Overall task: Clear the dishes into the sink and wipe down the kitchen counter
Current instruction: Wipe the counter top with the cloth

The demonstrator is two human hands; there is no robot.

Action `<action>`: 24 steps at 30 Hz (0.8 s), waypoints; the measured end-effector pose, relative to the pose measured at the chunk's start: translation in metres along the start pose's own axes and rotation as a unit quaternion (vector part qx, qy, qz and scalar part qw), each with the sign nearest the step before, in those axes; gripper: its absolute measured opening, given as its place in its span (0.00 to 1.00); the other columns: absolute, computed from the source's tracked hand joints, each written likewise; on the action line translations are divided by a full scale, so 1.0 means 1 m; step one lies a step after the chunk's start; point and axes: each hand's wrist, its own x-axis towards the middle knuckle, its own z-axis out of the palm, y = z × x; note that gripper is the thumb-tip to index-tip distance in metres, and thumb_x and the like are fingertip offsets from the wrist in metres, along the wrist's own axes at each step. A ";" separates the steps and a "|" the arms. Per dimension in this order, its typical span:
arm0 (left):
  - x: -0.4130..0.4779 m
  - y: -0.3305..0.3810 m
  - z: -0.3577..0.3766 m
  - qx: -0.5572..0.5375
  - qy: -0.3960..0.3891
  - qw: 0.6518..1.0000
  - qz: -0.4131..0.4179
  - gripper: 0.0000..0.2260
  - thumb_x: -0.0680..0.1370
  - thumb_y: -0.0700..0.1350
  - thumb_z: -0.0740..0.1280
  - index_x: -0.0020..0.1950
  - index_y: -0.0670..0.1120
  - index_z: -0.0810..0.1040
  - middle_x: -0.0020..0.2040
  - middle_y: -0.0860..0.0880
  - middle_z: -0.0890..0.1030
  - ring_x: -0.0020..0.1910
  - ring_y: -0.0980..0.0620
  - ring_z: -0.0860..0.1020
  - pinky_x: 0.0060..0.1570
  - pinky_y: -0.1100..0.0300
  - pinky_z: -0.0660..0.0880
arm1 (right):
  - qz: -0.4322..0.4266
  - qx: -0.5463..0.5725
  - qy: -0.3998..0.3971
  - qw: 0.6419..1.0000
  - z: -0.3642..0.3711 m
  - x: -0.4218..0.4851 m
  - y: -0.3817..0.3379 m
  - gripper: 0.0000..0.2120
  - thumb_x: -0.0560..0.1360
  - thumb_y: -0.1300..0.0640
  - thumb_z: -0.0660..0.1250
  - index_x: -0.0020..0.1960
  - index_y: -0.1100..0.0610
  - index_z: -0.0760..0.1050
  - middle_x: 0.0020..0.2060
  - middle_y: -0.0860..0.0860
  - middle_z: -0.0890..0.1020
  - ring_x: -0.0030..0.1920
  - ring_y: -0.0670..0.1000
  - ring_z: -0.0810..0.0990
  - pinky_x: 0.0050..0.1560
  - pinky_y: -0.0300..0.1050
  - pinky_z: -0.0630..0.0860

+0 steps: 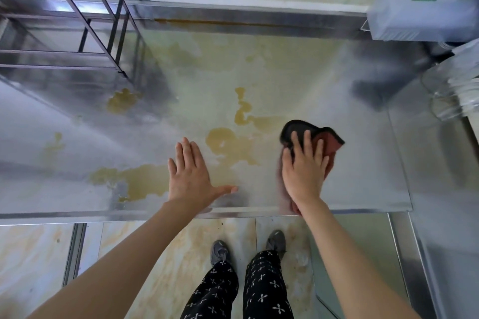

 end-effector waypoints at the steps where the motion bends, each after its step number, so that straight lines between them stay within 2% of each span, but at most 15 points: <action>1: 0.000 0.001 0.000 0.001 0.000 1.000 0.001 0.62 0.58 0.79 0.51 0.72 0.36 0.34 0.74 0.38 0.36 0.74 0.40 0.37 0.72 0.44 0.43 | -0.050 -0.016 -0.012 0.999 0.003 -0.009 -0.005 0.25 0.80 0.42 0.42 0.75 0.44 0.51 0.76 0.47 0.48 0.76 0.56 0.44 0.72 0.58 0.41; 3: 0.000 0.000 0.000 0.003 0.001 1.000 0.000 0.62 0.57 0.80 0.51 0.72 0.36 0.34 0.74 0.37 0.36 0.74 0.40 0.37 0.72 0.44 0.43 | -0.158 -0.052 -0.050 0.985 0.006 -0.026 -0.007 0.26 0.78 0.40 0.38 0.75 0.43 0.50 0.75 0.44 0.46 0.74 0.52 0.40 0.72 0.55 0.39; 6: 0.001 0.001 0.000 0.007 0.003 1.000 -0.003 0.62 0.58 0.80 0.51 0.72 0.36 0.34 0.74 0.37 0.36 0.74 0.40 0.37 0.72 0.44 0.43 | -0.234 -0.095 -0.083 0.964 -0.006 -0.017 0.012 0.26 0.78 0.39 0.37 0.75 0.41 0.47 0.74 0.42 0.44 0.74 0.50 0.38 0.73 0.54 0.41; 8: 0.002 0.001 0.000 0.014 0.003 1.000 -0.007 0.62 0.58 0.80 0.51 0.72 0.35 0.34 0.74 0.37 0.36 0.74 0.40 0.37 0.72 0.45 0.43 | -0.218 -0.122 -0.060 0.966 -0.015 0.007 0.028 0.26 0.78 0.39 0.37 0.75 0.41 0.47 0.75 0.43 0.46 0.76 0.52 0.43 0.74 0.56 0.44; 11: 0.000 0.001 0.000 0.024 0.006 1.000 -0.013 0.61 0.59 0.80 0.50 0.73 0.36 0.35 0.75 0.37 0.36 0.74 0.41 0.37 0.72 0.45 0.40 | -0.079 -0.067 -0.008 0.995 -0.024 0.044 0.031 0.25 0.79 0.43 0.43 0.75 0.44 0.52 0.76 0.46 0.51 0.76 0.55 0.48 0.73 0.59 0.46; 13: -0.001 0.001 -0.006 -0.009 0.038 0.999 -0.017 0.56 0.63 0.80 0.48 0.75 0.38 0.41 0.76 0.39 0.42 0.75 0.42 0.41 0.71 0.46 0.39 | -0.013 -0.026 0.006 1.000 -0.017 0.052 0.013 0.23 0.81 0.46 0.46 0.75 0.45 0.52 0.77 0.47 0.51 0.76 0.57 0.47 0.73 0.60 0.44; 14: 0.001 0.000 -0.012 -0.035 0.070 0.997 -0.017 0.51 0.66 0.78 0.48 0.75 0.40 0.46 0.76 0.40 0.47 0.75 0.43 0.44 0.71 0.46 0.39 | -0.018 -0.018 0.007 1.000 -0.012 0.050 -0.001 0.23 0.81 0.46 0.47 0.75 0.45 0.53 0.77 0.47 0.51 0.76 0.57 0.47 0.72 0.61 0.43; 16: 0.017 -0.005 -0.029 -0.065 0.143 0.988 -0.001 0.38 0.73 0.70 0.49 0.74 0.46 0.54 0.76 0.45 0.53 0.75 0.45 0.48 0.72 0.46 0.42 | -0.107 -0.018 0.003 0.994 0.000 0.037 -0.024 0.23 0.81 0.46 0.47 0.75 0.45 0.55 0.76 0.47 0.53 0.76 0.58 0.48 0.72 0.61 0.45; 19: 0.070 -0.016 -0.053 -0.067 0.193 0.978 0.052 0.24 0.79 0.57 0.53 0.74 0.50 0.58 0.77 0.49 0.53 0.75 0.49 0.48 0.72 0.48 0.47 | -0.225 -0.048 -0.035 0.973 0.005 0.030 -0.030 0.24 0.79 0.43 0.43 0.74 0.43 0.57 0.76 0.45 0.54 0.76 0.55 0.50 0.73 0.59 0.47; 21: 0.107 -0.023 -0.063 -0.063 0.196 0.976 0.063 0.22 0.80 0.52 0.54 0.74 0.50 0.59 0.77 0.50 0.53 0.75 0.49 0.49 0.72 0.48 0.49 | -0.221 -0.054 -0.013 0.974 -0.001 0.050 -0.017 0.25 0.78 0.42 0.44 0.73 0.42 0.59 0.75 0.45 0.56 0.76 0.54 0.53 0.72 0.58 0.50; 24: 0.140 -0.024 -0.058 -0.057 0.159 0.983 0.067 0.23 0.81 0.53 0.51 0.75 0.51 0.55 0.77 0.51 0.52 0.76 0.49 0.47 0.72 0.49 0.47 | -0.104 -0.050 0.045 0.992 -0.013 0.089 -0.003 0.23 0.79 0.45 0.48 0.73 0.44 0.60 0.75 0.46 0.58 0.75 0.55 0.55 0.72 0.58 0.50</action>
